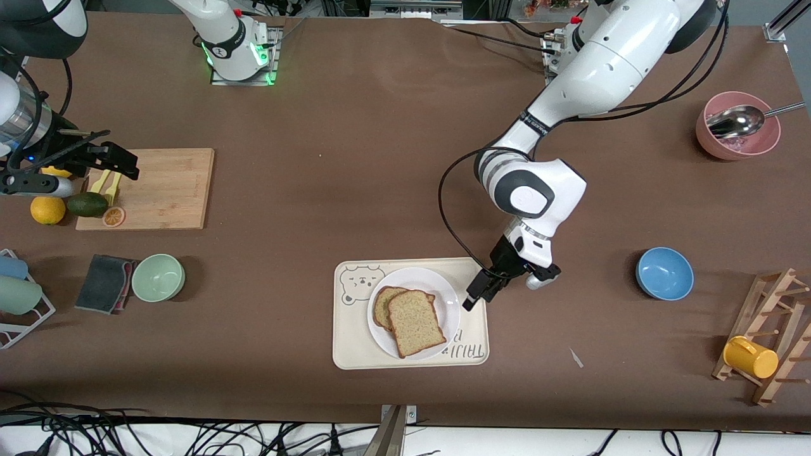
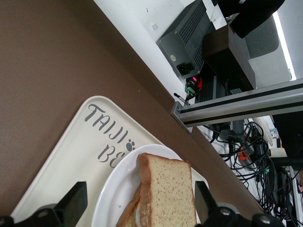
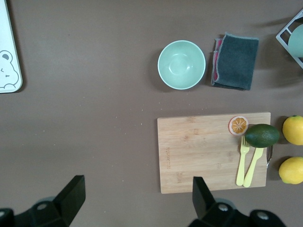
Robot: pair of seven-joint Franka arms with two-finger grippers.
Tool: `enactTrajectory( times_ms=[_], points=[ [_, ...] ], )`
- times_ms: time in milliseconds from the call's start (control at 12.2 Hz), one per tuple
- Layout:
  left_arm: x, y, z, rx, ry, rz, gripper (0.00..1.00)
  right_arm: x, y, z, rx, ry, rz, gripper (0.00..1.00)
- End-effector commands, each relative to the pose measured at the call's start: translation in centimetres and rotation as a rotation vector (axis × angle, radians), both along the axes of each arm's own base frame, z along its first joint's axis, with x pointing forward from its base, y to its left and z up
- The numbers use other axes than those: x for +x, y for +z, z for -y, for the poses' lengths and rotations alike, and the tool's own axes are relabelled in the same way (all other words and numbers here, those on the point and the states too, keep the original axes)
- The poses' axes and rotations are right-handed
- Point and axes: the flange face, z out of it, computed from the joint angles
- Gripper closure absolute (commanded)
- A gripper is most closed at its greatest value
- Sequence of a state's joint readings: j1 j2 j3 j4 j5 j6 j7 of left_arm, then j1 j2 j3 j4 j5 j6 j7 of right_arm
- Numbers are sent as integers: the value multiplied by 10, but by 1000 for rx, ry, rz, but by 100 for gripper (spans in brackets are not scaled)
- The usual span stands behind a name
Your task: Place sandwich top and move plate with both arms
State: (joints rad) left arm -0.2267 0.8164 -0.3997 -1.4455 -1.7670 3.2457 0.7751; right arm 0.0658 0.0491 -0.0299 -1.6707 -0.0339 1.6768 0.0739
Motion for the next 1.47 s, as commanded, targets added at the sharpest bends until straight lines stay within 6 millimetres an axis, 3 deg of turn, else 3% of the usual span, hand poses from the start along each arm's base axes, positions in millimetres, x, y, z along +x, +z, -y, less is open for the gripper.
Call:
enactTrajectory(
  times_ms=[0,490,1062,1389],
  points=[
    [12,17,-16,-51,16,-12,1,-2,6,0,-2,-7,-1,0],
    [46,40,-45,-85,-33,-15,0,-6,4,0,-3,-9,-30,0],
    [40,45,-114,7,-196,-90,0,-5,2,0,-3,-9,-33,0],
    [30,63,-130,99,-329,-208,0,-9,3,0,2,-14,-52,0]
  ],
)
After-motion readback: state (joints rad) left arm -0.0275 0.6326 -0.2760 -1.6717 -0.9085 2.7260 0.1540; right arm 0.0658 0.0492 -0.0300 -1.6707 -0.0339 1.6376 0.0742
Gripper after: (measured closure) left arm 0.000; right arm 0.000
